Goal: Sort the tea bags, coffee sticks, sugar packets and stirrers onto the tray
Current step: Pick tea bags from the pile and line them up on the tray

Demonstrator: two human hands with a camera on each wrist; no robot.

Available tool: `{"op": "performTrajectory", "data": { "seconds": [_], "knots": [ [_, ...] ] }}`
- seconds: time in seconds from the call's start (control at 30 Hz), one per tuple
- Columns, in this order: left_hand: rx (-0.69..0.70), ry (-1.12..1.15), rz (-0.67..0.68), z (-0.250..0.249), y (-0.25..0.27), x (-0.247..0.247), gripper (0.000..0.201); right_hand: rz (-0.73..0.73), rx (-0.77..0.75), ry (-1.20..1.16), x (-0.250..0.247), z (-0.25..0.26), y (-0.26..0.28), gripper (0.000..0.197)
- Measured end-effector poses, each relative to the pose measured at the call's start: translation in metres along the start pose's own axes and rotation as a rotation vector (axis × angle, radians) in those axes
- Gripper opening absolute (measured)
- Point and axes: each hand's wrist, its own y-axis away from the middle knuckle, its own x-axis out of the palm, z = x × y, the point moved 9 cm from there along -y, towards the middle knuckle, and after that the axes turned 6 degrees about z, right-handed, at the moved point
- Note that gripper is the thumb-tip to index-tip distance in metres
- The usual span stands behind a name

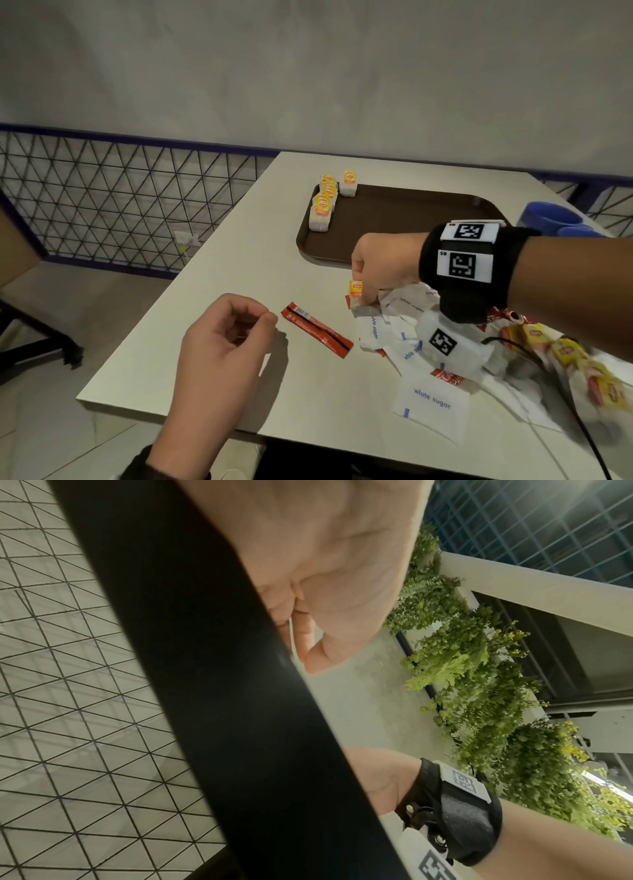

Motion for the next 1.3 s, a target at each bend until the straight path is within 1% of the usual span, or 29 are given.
{"op": "performTrajectory", "data": {
  "seconds": [0.13,0.2,0.23,0.3,0.37,0.43,0.5,0.53,0.57,0.63,0.7,0.73,0.77,0.83,0.97,1.0,1.13,1.2,1.23,1.3],
  "knots": [
    [0.0,-0.013,0.013,-0.001,0.0,0.0,0.015,-0.035,-0.027,0.064,-0.001,0.006,0.004,0.035],
    [0.0,-0.018,0.014,-0.002,0.001,-0.001,0.013,-0.043,-0.053,0.066,0.0,0.01,0.007,0.03],
    [0.007,-0.019,0.018,-0.003,0.001,-0.001,0.012,-0.048,-0.07,0.059,0.001,0.011,0.009,0.024],
    [0.022,-0.027,0.039,-0.005,0.004,0.0,0.014,-0.056,-0.102,-0.003,-0.002,0.011,0.015,0.012],
    [0.023,-0.004,0.055,-0.006,0.007,0.004,0.014,-0.082,-0.139,-0.086,-0.01,0.01,0.028,0.012],
    [0.018,0.049,0.069,-0.011,0.01,0.008,0.01,-0.102,-0.192,-0.157,-0.018,0.01,0.048,0.014],
    [-0.027,0.192,0.087,-0.016,0.011,0.013,0.002,-0.102,-0.252,-0.23,-0.021,0.011,0.071,0.018],
    [-0.058,0.291,0.108,-0.02,0.012,0.02,0.011,-0.091,-0.285,-0.272,-0.019,0.011,0.082,0.02],
    [-0.08,0.354,0.141,-0.023,0.014,0.028,0.022,-0.08,-0.319,-0.317,-0.016,0.011,0.092,0.024],
    [-0.077,0.355,0.253,-0.034,0.018,0.054,0.043,-0.064,-0.373,-0.394,-0.01,0.01,0.111,0.032],
    [-0.099,0.346,0.397,-0.041,0.03,0.086,0.051,-0.052,-0.411,-0.435,-0.003,0.007,0.126,0.038],
    [-0.103,0.323,0.459,-0.041,0.037,0.1,0.049,-0.049,-0.422,-0.446,0.002,0.006,0.132,0.041],
    [-0.109,0.305,0.498,-0.042,0.044,0.11,0.042,-0.049,-0.432,-0.456,0.007,0.005,0.137,0.044],
    [-0.134,0.329,0.532,-0.04,0.054,0.122,0.028,-0.067,-0.439,-0.503,0.019,-0.001,0.14,0.051],
    [-0.139,0.349,0.551,-0.035,0.06,0.131,0.01,-0.234,-0.422,-0.613,0.042,-0.021,0.14,0.056],
    [-0.129,0.351,0.563,-0.035,0.061,0.132,0.009,-0.273,-0.427,-0.635,0.049,-0.025,0.142,0.056],
    [-0.075,0.196,0.66,-0.034,0.068,0.141,0.033,-0.388,-0.455,-0.726,0.074,-0.035,0.152,0.058],
    [-0.094,0.217,0.669,-0.035,0.071,0.142,0.042,-0.443,-0.482,-0.744,0.078,-0.04,0.162,0.057],
    [-0.124,0.242,0.659,-0.033,0.072,0.142,0.044,-0.486,-0.486,-0.727,0.079,-0.046,0.17,0.057],
    [-0.201,0.309,0.599,-0.026,0.07,0.138,0.036,-0.607,-0.464,-0.736,0.077,-0.07,0.188,0.055]
  ]
}}
